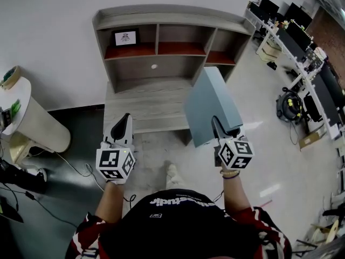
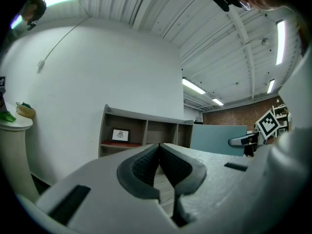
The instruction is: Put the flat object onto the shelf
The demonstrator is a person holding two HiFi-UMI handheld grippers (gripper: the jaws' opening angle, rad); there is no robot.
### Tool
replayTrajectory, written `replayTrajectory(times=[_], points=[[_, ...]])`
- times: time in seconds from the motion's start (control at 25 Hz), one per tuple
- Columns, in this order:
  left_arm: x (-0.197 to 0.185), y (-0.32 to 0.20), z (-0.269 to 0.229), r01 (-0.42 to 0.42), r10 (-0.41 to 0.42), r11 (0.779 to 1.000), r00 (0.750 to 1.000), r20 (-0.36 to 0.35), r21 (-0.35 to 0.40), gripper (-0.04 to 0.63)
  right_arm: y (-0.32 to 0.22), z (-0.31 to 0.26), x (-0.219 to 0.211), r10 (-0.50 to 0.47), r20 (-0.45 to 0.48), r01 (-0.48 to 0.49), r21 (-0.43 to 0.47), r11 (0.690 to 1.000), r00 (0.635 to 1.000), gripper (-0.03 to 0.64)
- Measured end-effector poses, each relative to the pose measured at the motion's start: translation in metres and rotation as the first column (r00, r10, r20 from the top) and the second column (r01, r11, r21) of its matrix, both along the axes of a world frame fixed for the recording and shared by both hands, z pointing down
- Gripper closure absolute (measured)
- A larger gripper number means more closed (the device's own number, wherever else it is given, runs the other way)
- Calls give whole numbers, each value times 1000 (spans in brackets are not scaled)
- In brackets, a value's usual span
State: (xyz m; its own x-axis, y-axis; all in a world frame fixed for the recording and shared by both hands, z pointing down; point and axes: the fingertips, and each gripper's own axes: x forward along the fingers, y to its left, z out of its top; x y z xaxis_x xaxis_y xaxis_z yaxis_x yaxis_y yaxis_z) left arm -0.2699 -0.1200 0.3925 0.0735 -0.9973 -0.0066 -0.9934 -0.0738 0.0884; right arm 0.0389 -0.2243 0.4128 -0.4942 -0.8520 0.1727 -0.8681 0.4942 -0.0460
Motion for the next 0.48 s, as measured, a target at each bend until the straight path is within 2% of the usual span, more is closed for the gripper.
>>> replayTrajectory(times=[0.48], points=[[-7,-75,-2,11,-11,1000,1000,9,2,589,-94,16,-20,-13,-4,13,1,1000,1000,345]])
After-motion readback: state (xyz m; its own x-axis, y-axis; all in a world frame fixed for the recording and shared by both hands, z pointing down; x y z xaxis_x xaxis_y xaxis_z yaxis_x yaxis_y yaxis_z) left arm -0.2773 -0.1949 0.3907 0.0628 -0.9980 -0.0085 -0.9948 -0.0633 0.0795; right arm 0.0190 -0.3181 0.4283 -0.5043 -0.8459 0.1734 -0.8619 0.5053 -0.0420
